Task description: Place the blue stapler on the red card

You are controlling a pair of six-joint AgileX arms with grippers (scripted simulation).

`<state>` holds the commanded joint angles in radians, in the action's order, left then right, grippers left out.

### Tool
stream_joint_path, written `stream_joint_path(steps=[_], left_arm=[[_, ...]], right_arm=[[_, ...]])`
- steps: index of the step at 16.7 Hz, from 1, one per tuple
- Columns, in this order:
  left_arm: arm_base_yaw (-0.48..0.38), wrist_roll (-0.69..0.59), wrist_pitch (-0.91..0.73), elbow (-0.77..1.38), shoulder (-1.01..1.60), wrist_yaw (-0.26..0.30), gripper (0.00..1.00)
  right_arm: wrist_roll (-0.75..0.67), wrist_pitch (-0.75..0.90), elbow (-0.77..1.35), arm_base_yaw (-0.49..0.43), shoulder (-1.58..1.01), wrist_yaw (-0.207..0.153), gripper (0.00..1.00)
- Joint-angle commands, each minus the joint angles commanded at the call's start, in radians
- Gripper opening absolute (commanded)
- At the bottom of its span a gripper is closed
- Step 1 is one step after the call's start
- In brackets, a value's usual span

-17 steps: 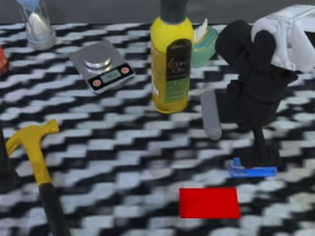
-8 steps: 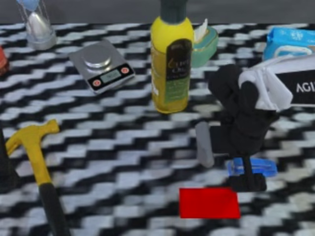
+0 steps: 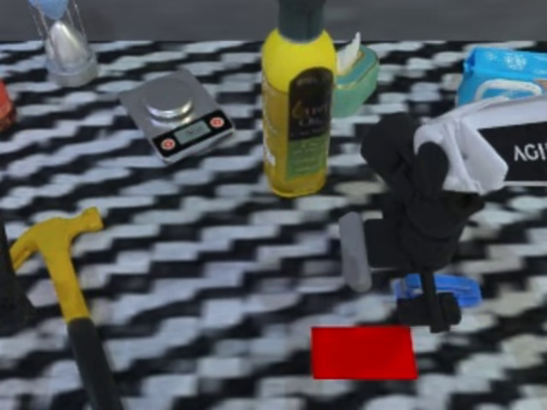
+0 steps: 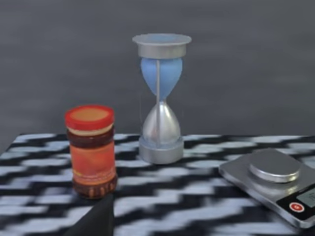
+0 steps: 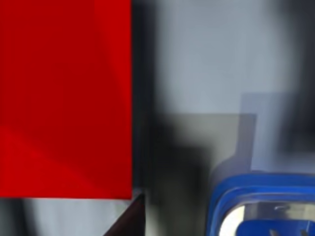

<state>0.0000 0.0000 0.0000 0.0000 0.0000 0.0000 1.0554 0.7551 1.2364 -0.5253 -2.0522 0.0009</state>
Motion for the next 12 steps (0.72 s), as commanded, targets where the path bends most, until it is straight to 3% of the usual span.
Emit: stream_joint_path(steps=[8,12], left_arm=[[0.000,0.000,0.000,0.000,0.000,0.000,1.00],[0.000,0.000,0.000,0.000,0.000,0.000,1.00]], right_arm=[[0.000,0.000,0.000,0.000,0.000,0.000,0.02],[0.000,0.000,0.000,0.000,0.000,0.000,0.00]])
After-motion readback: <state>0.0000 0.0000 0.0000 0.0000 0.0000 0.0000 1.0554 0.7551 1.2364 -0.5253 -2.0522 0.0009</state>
